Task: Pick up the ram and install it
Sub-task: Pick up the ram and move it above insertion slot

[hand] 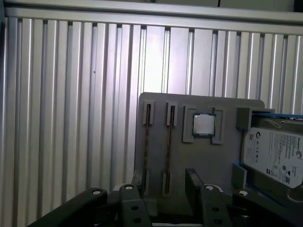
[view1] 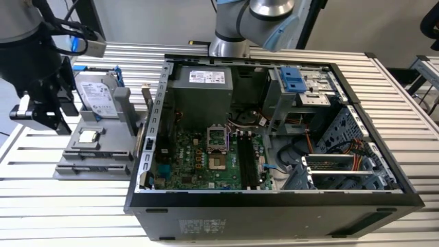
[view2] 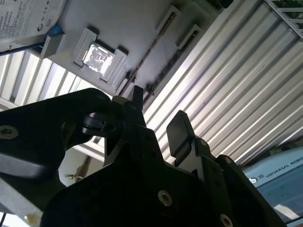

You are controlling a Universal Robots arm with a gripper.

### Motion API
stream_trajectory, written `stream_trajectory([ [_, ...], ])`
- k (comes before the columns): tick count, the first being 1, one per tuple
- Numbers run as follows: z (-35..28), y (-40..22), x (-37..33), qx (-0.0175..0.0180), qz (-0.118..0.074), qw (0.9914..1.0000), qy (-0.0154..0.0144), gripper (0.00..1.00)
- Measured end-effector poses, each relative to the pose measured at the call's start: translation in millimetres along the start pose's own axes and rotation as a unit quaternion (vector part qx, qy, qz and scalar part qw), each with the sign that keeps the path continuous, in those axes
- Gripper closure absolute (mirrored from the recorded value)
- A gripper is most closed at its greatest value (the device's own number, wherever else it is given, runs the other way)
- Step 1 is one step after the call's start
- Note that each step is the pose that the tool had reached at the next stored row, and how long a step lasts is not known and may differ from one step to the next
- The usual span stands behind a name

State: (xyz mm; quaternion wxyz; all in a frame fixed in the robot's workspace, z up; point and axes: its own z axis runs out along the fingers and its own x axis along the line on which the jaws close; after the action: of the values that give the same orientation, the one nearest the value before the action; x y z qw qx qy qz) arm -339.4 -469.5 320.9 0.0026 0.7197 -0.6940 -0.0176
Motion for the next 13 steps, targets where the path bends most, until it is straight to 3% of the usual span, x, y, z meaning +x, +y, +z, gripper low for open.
stream_trajectory([
  [13,17.3,-0.5,0.3,0.0001,0.000,1.00000,-0.0001,0.00],
])
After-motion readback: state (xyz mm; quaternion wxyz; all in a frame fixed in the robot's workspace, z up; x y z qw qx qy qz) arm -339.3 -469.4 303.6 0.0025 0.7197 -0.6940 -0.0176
